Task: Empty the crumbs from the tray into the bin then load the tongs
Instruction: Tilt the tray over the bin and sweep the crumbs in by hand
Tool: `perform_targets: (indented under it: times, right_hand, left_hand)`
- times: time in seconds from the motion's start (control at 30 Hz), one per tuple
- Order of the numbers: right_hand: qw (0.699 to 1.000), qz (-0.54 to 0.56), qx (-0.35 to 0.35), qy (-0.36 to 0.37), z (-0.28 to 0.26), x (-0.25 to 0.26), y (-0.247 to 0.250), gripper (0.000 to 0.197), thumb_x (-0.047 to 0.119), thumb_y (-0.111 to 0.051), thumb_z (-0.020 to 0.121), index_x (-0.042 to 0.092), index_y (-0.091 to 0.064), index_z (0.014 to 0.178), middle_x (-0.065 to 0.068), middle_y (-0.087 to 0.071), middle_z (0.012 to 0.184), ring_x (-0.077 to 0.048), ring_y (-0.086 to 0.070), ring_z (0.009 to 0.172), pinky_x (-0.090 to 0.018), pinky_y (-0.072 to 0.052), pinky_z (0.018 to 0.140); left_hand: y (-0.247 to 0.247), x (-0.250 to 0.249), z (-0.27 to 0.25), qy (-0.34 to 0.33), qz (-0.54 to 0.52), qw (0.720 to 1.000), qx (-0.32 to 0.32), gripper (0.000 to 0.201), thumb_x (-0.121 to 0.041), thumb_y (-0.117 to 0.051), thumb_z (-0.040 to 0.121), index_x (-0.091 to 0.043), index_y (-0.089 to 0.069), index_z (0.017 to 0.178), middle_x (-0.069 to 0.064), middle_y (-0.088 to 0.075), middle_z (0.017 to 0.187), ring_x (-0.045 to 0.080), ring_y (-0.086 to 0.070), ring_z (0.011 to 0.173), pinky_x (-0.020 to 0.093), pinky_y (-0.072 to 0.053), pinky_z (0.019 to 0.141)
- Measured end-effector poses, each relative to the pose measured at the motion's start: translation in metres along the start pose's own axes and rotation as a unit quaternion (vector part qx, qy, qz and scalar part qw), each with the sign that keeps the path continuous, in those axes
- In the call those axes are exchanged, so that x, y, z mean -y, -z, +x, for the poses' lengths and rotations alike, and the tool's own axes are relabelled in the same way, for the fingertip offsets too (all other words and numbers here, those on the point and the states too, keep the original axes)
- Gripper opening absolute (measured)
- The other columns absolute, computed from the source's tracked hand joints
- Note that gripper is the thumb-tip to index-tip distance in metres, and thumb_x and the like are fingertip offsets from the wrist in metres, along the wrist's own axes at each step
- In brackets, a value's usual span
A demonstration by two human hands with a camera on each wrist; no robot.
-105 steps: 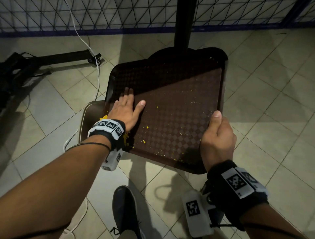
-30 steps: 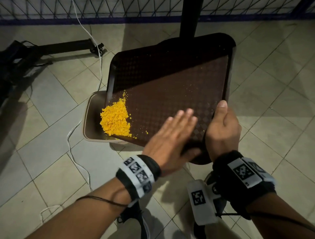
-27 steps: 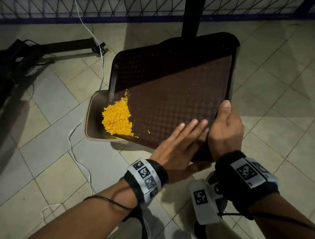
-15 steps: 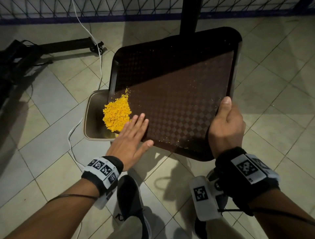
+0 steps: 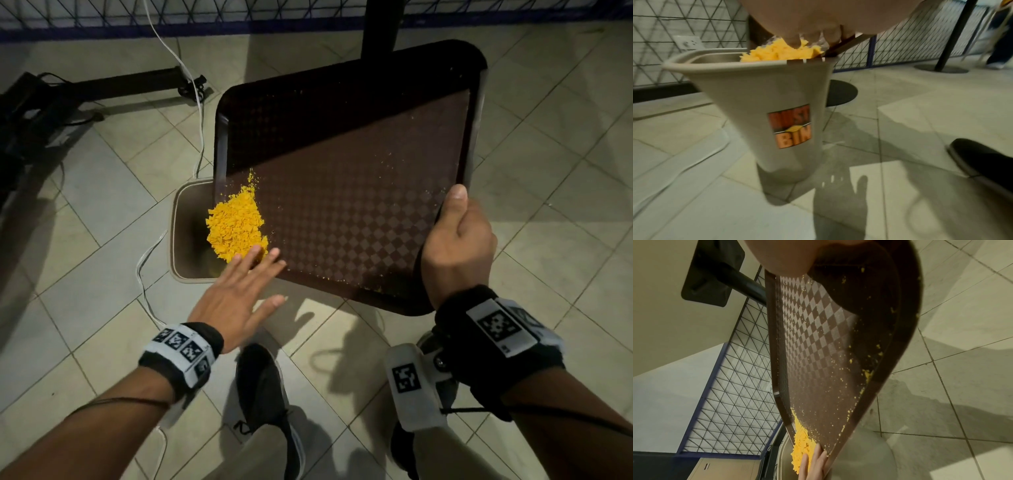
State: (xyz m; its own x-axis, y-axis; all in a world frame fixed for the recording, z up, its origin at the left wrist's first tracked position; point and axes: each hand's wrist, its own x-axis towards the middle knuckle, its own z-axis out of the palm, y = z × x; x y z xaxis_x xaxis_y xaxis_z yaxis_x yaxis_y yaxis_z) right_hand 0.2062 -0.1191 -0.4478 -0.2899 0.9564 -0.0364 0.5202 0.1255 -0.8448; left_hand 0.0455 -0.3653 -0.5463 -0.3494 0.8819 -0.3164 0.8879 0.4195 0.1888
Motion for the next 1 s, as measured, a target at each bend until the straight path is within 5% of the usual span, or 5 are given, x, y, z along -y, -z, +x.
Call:
perform_targets:
  times: [0.3,0.37,0.5,0.73,1.0]
  right_hand:
    - [1.000,-0.007,-0.009,0.018,-0.002,0.002,-0.002,0.037,0.038,-0.027,0.104,0.015,-0.051,0.089,0.016,-0.047,0.068,0.001,-0.045,0.061,-0.022,-0.026,0.053]
    - [0.999,-0.008,-0.009,0.033,-0.002,0.002,-0.003,0.036,0.037,-0.028,0.104,0.015,-0.051,0.089,0.015,-0.047,0.068,0.002,-0.045,0.060,-0.017,-0.032,0.051]
    - [0.999,0.000,-0.013,0.048,-0.001,-0.001,-0.004,0.040,0.038,-0.029,0.104,0.011,-0.054,0.089,0.013,-0.050,0.067,0.004,-0.048,0.059,-0.005,-0.035,0.051]
    - [0.996,0.018,-0.026,0.087,-0.005,0.002,-0.006,0.034,0.027,-0.032,0.105,0.009,-0.048,0.081,0.009,-0.044,0.060,0.014,-0.047,0.052,-0.005,-0.032,0.045]
    - [0.996,0.021,-0.025,0.077,-0.003,-0.003,-0.006,0.034,0.031,-0.032,0.105,0.011,-0.049,0.083,0.008,-0.047,0.061,0.010,-0.047,0.052,-0.009,-0.033,0.046]
  left_hand:
    - [-0.004,0.054,-0.002,0.104,0.046,0.992,0.047,0.077,-0.070,0.004,0.092,-0.029,-0.009,0.155,-0.008,-0.004,0.162,0.015,0.015,0.149,0.039,0.003,0.122]
    - [0.008,0.052,-0.004,0.116,0.033,0.992,0.029,0.074,-0.066,-0.002,0.095,-0.027,-0.024,0.154,-0.005,-0.022,0.160,0.017,-0.003,0.151,0.039,-0.006,0.122]
    - [0.042,0.030,0.007,0.115,-0.002,0.982,-0.151,0.049,-0.045,-0.031,0.101,-0.022,-0.051,0.139,0.007,-0.056,0.141,0.027,-0.049,0.133,0.047,-0.042,0.102]
    - [0.069,0.030,0.102,0.173,-0.079,0.977,-0.102,0.068,-0.057,-0.022,0.100,-0.020,-0.012,0.157,0.001,-0.005,0.165,0.021,-0.012,0.150,0.044,-0.018,0.120]
    - [0.027,0.039,0.076,0.208,-0.051,0.977,-0.021,0.086,-0.073,0.001,0.090,-0.019,0.006,0.156,-0.001,0.008,0.165,0.015,0.007,0.151,0.042,-0.001,0.122]
